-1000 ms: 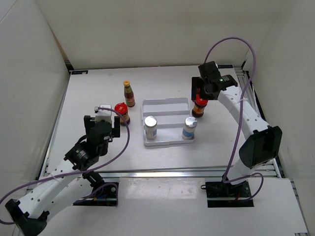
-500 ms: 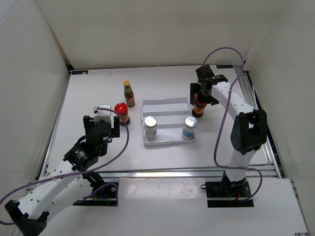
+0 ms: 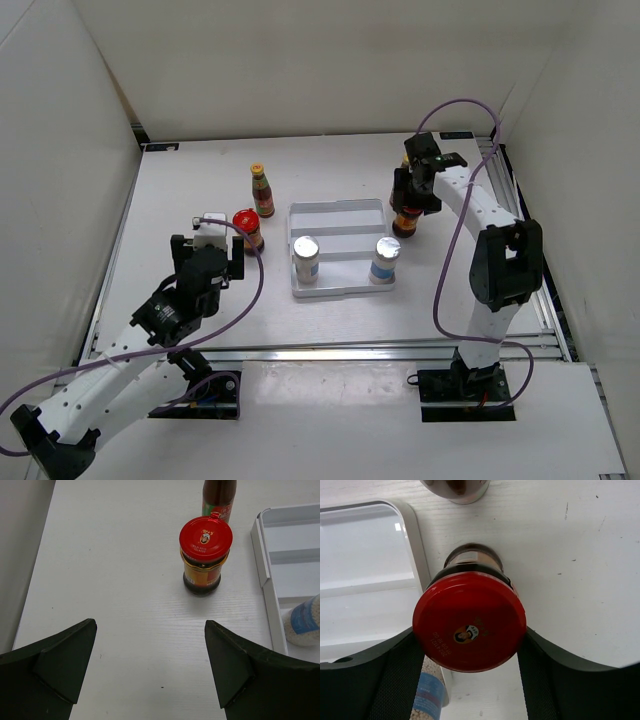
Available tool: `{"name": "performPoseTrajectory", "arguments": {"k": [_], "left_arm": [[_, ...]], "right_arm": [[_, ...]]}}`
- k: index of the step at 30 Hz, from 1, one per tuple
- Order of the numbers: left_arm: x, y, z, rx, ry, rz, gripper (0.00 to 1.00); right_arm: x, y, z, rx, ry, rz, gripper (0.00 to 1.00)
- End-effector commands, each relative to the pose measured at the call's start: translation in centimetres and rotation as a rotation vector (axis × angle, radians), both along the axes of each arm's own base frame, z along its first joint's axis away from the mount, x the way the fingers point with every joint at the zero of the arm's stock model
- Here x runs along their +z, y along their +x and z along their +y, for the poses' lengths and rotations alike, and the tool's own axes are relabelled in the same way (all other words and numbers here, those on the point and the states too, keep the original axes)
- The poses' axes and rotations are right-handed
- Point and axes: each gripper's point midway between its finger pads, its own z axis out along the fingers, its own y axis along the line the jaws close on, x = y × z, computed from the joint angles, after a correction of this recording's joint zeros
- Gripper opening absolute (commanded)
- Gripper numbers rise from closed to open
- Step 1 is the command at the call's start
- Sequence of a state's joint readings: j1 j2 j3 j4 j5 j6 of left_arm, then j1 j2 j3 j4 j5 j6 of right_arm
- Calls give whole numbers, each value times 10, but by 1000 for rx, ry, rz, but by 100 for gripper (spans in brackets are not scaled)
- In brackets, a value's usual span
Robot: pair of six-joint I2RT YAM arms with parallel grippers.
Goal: Organize the condiment bottles
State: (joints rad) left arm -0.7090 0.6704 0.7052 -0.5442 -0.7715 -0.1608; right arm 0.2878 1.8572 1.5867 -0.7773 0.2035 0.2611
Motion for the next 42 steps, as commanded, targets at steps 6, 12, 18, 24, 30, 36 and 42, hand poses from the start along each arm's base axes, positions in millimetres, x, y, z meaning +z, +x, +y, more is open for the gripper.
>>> {"name": "performPoseTrajectory", "arguments": {"k": [6, 12, 18, 24, 30, 36, 42], "left_arm": [[1, 2, 0, 5, -1, -8, 100], [1, 2, -2, -3, -4, -5, 100], [1, 2, -2, -3, -4, -5, 100], [-1, 3, -2, -3, 2, 2, 100], [-1, 3, -2, -3, 2, 2, 100], [-1, 3, -2, -3, 2, 2, 100], [-4, 4, -5, -9, -4, 11, 100]], "right_arm": [[69, -2, 0, -8, 23, -184, 9], [126, -19, 21, 65, 42, -304, 3], [141, -39, 73, 259, 143, -304, 3], [107, -40, 98, 325, 137, -219, 3], [67, -35, 101, 317, 126, -173, 2], [36, -37, 100, 315, 104, -111, 0], [21, -36, 101, 307, 97, -75, 43]]}}
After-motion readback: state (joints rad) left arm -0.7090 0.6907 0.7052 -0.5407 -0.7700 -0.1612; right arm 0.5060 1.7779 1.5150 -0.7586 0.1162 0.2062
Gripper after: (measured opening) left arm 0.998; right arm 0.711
